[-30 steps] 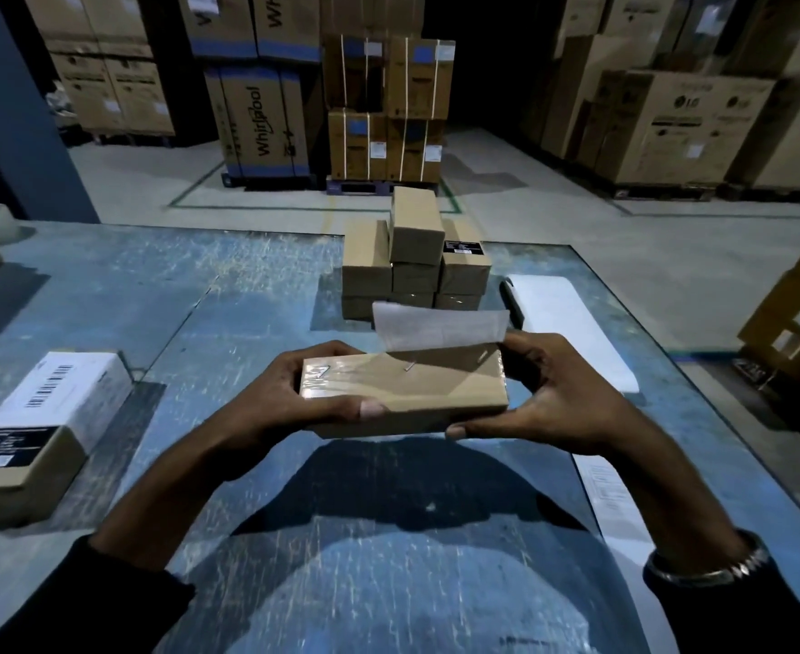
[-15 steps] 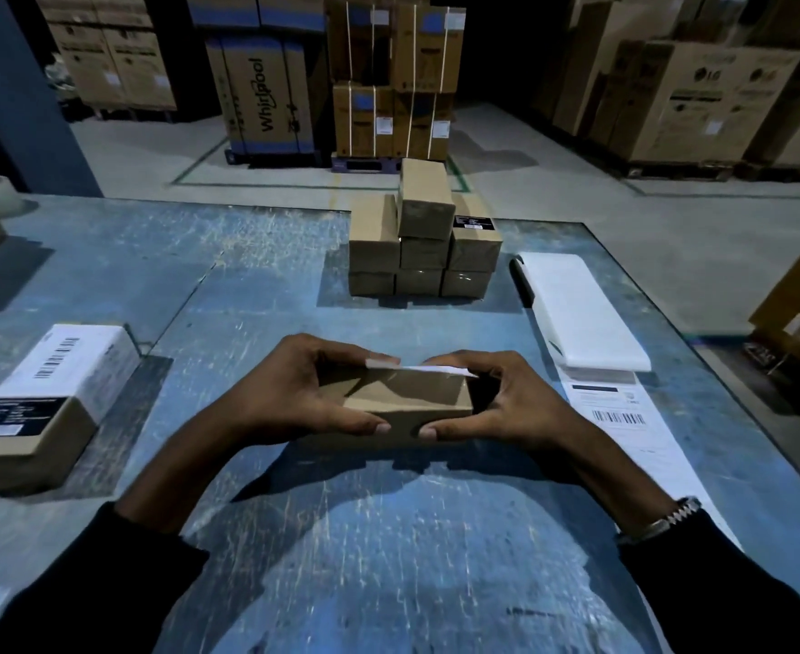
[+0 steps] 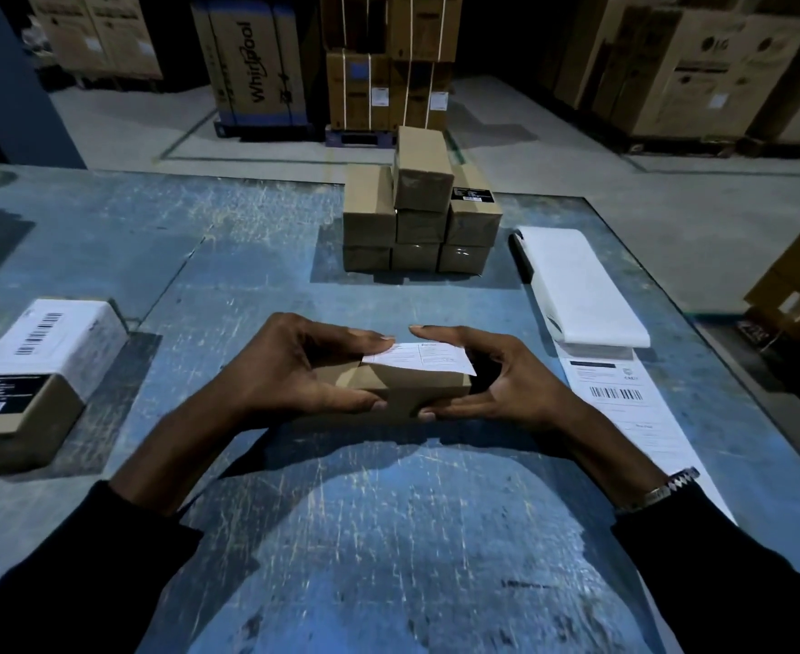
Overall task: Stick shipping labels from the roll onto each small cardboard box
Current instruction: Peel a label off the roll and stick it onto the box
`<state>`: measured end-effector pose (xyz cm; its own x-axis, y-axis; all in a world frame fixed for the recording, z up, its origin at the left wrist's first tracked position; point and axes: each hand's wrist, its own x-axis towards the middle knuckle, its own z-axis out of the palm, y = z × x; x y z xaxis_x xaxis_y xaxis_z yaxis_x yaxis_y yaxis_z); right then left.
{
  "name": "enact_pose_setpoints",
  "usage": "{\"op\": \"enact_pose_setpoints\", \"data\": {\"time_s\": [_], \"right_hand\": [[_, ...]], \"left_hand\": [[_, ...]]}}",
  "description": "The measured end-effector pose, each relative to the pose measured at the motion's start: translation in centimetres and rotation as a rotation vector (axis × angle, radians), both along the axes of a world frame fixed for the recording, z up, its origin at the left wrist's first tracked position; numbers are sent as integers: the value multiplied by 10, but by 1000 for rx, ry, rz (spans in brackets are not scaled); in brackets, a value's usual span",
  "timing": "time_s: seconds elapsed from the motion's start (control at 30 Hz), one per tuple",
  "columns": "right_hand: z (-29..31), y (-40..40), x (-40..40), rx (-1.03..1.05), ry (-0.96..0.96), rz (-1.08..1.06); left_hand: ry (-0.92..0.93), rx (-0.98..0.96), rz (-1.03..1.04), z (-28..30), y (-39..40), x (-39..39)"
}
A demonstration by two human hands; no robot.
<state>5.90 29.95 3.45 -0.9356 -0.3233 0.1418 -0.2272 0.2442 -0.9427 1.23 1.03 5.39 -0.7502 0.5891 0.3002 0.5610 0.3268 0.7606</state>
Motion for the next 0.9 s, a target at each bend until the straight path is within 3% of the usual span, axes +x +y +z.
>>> {"op": "enact_pose_setpoints", "data": {"time_s": [0.33,0.73,0.9], "right_hand": [[-2,2,-1,-21,5,5],[-4,7,-2,-112,-158,75],[-1,8,0,-79,-124,99]], "left_hand": [[116,99,-3,-16,-1,5],[355,46,-25,-21,0,2],[403,10,-22,-22,1,5]]}}
